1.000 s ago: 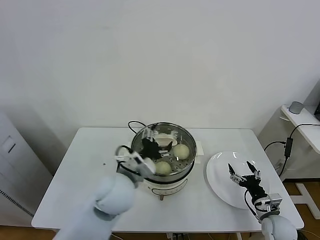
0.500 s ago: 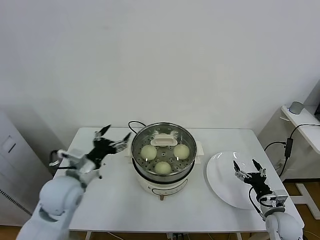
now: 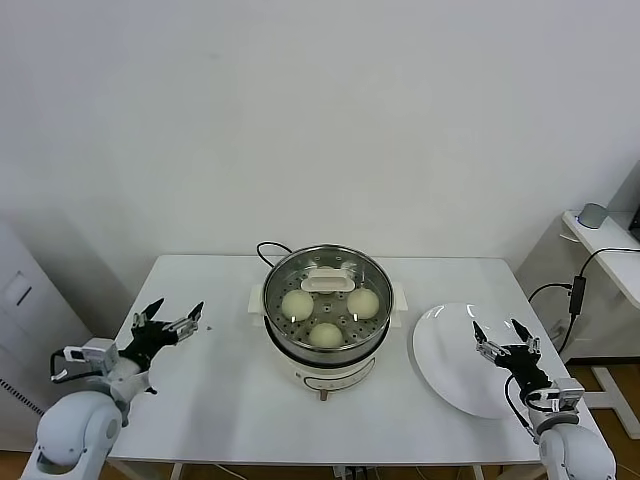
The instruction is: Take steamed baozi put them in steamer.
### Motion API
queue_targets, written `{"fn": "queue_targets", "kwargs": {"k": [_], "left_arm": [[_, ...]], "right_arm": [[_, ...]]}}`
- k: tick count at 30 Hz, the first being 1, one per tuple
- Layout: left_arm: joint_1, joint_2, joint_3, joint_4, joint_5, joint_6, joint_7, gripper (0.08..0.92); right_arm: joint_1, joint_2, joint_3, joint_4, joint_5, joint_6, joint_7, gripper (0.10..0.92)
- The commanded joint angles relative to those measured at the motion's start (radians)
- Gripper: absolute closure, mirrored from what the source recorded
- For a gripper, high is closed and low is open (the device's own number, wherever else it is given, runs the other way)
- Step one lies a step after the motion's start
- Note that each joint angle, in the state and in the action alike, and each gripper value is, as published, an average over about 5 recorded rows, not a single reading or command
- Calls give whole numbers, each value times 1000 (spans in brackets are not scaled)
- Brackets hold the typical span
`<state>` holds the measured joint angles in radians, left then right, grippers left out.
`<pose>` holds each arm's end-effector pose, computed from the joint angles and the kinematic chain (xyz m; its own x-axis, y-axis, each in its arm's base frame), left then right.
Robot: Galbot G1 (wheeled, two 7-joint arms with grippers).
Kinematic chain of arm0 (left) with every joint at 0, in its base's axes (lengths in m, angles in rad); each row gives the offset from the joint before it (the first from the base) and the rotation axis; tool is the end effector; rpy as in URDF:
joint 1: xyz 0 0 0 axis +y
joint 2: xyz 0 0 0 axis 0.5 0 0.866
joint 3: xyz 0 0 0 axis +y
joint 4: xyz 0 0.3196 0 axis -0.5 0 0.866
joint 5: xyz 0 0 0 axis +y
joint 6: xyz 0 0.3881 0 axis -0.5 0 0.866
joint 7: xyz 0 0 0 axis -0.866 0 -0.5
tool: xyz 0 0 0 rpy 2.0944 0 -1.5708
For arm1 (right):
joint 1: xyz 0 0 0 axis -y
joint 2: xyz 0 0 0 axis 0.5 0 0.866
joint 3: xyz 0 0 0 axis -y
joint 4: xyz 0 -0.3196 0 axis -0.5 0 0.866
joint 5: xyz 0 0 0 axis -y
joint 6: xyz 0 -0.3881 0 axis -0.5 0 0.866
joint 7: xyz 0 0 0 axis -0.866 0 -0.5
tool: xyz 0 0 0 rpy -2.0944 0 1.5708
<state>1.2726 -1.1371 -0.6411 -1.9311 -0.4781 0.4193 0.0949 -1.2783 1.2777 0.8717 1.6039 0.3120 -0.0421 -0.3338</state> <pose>0.3185 0.1154 -0.2248 -0.9528 0.1518 0.2628 0.1438 0.9884 -0.0497 0.2964 -0.2153 -0.3322 -0.9907 -0.0113 0.1358 -0.0106 0.9999 0.0060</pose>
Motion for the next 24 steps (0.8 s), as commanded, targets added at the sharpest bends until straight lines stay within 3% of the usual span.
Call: {"fn": "queue_targets", "kwargs": {"k": [1,24], "left_arm": [[56,-8,-14,88,-23,-32,1,177],[44,-24,23,45,-49,-5,0,177]], "right_arm": [[-10,-6,8,16,-4,-28,12,203],[-16,7,-5,3,-10,-34,10,203]]}}
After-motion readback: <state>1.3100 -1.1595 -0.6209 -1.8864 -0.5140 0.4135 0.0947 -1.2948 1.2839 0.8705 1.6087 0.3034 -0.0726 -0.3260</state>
